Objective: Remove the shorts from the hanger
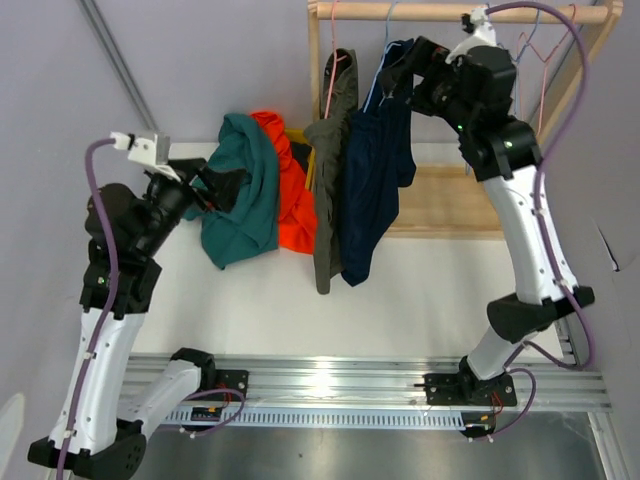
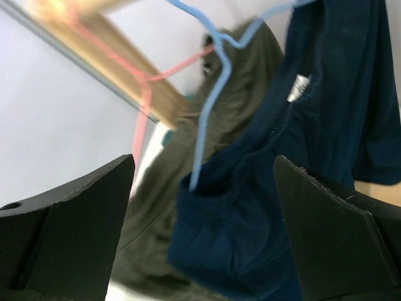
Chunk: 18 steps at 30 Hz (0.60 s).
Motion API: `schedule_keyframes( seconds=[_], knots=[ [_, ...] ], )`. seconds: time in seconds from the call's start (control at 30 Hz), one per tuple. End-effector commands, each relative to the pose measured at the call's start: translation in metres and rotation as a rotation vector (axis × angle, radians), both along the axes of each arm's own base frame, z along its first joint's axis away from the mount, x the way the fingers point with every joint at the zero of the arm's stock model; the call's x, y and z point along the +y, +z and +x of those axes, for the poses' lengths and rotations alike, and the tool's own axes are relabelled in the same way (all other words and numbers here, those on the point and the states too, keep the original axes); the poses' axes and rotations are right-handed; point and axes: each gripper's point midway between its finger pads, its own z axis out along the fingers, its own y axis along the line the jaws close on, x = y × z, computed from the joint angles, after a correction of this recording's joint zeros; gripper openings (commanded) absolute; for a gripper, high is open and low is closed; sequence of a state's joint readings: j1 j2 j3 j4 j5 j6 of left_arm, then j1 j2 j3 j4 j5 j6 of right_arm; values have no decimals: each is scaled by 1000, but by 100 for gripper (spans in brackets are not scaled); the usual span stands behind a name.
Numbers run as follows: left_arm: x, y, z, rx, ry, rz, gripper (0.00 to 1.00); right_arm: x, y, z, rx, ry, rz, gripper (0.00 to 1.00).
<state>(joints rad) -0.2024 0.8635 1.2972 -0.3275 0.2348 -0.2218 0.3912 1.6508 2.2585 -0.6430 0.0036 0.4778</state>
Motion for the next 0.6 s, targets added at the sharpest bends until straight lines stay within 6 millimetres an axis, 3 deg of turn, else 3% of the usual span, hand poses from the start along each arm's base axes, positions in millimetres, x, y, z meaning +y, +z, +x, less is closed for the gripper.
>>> schedule_keyframes(
  seconds=[0.0,0.07,0.1,0.23,0.43,0.57],
  knots=[
    [-13,-26,-16,35,-83,-35,99,3,10,22,-43,-40,37,99],
    [-13,-36,-19,47,-84,-32,99,12,-6,37,-16,-40,24,99],
    [-14,-49,-17,74,-84,-29,99,13,-3,39,-22,-41,29,99],
    [-18,-63,-21,97,-108,-34,99,28,-16,51,-12,-32,29,98],
    [-35,-73,-28,102,-183,-73,99,44,-17,64,-25,-20,58,97],
    [-42,-86,-26,127,-180,-55,99,59,-21,69,-23,0,56,85]
  ],
)
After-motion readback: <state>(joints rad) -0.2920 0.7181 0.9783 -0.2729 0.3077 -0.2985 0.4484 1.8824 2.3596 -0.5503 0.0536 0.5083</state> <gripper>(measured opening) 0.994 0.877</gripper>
